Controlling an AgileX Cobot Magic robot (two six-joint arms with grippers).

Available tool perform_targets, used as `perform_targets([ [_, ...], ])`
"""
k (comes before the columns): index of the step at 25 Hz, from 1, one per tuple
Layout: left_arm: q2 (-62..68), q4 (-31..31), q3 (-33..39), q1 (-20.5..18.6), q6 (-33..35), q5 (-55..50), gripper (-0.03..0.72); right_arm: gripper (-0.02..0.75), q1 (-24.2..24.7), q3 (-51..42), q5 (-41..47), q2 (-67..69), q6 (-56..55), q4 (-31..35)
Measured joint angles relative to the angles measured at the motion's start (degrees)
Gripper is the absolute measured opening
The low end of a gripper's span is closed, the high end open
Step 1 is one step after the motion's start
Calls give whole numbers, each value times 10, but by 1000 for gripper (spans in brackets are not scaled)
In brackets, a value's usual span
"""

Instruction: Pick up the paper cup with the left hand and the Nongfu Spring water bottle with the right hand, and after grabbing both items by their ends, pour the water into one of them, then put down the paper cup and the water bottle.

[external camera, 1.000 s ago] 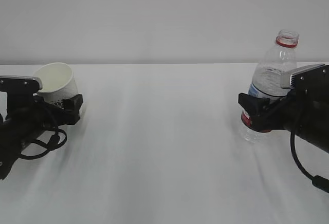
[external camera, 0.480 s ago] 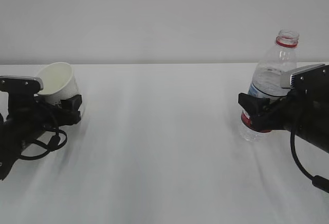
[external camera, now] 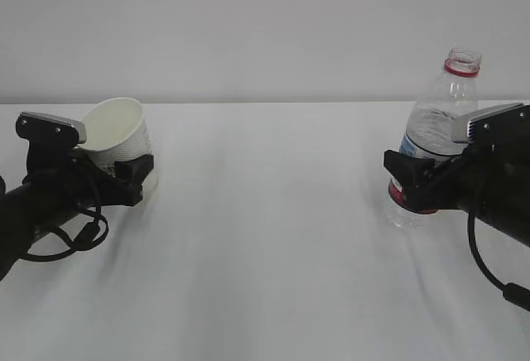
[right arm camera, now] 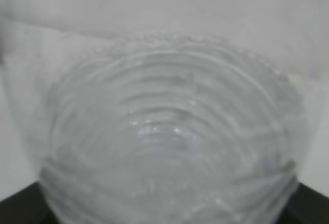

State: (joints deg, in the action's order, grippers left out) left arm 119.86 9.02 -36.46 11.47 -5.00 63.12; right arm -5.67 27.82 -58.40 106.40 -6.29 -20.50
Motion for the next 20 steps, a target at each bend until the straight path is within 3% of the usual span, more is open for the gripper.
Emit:
perform_targets([
  [12,-15,167,28,0,-57,18,537,521,0,0,2,-3,-20,-55],
  [20,-47,288,29,0,-121,2,537,521,0,1,75,-52,-34,-107],
])
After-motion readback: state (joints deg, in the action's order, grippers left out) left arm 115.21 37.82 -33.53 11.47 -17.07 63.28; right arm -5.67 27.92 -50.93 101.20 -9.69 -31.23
